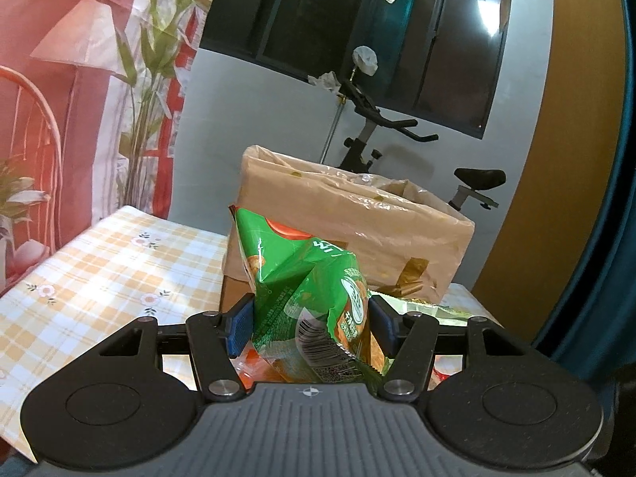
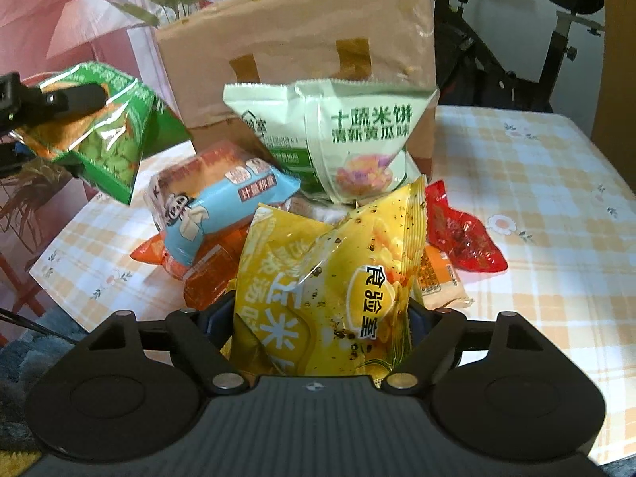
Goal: Organize snacks
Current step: 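Lift both bags over the cardboard box and open both grippers to drop them in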
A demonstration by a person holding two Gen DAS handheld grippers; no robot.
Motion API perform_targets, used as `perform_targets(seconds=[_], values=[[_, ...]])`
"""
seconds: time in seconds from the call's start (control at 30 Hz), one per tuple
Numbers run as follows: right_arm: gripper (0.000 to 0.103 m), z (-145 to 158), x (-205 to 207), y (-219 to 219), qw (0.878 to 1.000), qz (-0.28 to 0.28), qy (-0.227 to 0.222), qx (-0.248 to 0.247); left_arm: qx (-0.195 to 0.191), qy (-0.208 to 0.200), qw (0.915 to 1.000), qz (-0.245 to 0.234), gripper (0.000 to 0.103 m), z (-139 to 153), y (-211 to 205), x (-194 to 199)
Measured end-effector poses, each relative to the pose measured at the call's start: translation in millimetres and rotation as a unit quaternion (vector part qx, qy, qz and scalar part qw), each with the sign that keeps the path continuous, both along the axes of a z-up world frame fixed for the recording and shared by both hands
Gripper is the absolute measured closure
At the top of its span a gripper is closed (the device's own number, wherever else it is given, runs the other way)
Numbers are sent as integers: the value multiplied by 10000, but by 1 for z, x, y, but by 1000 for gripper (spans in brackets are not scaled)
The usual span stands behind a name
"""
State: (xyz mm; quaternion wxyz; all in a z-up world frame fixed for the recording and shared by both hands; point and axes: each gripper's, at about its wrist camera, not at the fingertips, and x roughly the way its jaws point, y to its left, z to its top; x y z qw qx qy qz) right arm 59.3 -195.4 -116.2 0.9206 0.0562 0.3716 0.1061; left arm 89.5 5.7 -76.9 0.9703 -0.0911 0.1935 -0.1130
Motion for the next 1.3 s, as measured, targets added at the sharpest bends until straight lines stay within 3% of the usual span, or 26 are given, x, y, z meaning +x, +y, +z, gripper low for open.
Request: perform_targets(seconds=[0.17, 0.5, 0.7, 1.0, 1.3], values=[[21, 8, -6, 1, 9998, 28, -195, -36, 9, -105, 9999, 67, 40, 0, 7, -10], [21, 55, -12, -15, 9914, -338, -1259, -93, 94, -524, 9983, 217, 40, 20, 18, -12], [21, 86, -2, -16, 9822, -417, -1823, -196, 338, -816, 9960, 140, 40, 40, 17, 0], [21, 139, 50, -22, 9652, -426, -2564, -303, 612, -1292, 9897, 29, 40, 76, 3, 40], [21, 158, 128, -19, 9461, -420, -3115, -785, 951, -1447, 9848, -98, 39, 99, -20, 106]])
